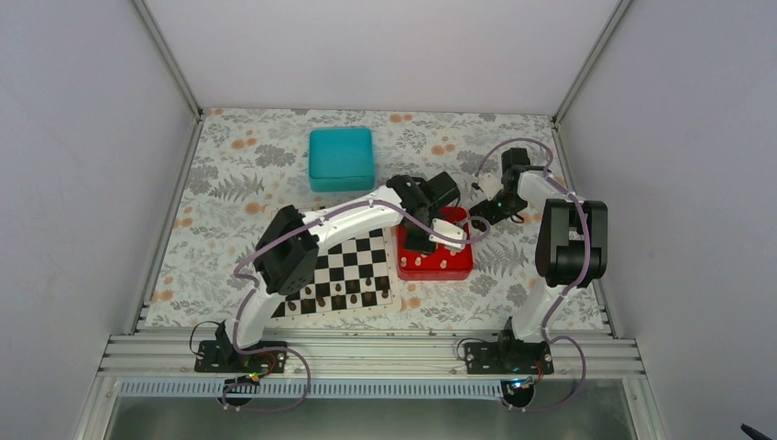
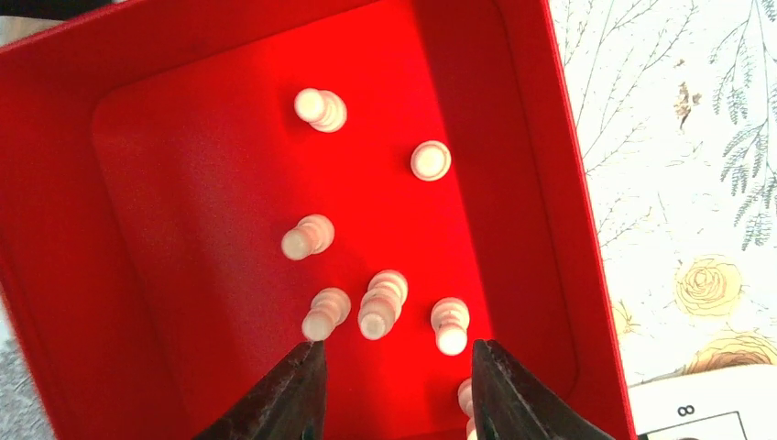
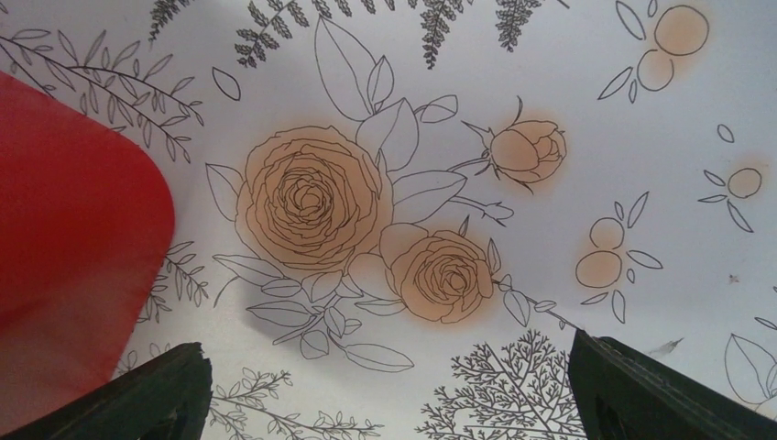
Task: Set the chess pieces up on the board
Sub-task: Pick up the chess piece from the storage box.
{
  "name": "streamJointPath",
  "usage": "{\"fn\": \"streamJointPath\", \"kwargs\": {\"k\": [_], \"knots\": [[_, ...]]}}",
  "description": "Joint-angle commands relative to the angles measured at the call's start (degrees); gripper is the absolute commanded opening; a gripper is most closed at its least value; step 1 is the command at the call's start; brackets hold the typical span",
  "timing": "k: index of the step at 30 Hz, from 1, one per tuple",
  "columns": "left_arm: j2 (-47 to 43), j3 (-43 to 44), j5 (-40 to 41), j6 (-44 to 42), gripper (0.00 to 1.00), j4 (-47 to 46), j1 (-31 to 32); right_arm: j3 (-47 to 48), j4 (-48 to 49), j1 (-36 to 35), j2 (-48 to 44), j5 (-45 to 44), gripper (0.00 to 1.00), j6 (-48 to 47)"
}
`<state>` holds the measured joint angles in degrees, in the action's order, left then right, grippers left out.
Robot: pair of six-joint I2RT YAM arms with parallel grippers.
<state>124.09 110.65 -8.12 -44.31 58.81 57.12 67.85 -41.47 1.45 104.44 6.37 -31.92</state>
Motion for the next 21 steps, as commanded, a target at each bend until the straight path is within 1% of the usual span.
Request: {"fn": "streamJointPath", "kwargs": {"k": [1, 21], "knots": [[3.13, 1.5, -1.68, 0.2, 0.4, -0.23, 0.49, -0.44, -0.3, -0.58, 0.82, 0.75, 1.0, -0.52], [6.94, 1.85, 0.53, -0.64, 0.39, -1.56, 0.5, -0.53, -0.36, -0.69, 0.96, 1.01, 1.0, -0.77]]}}
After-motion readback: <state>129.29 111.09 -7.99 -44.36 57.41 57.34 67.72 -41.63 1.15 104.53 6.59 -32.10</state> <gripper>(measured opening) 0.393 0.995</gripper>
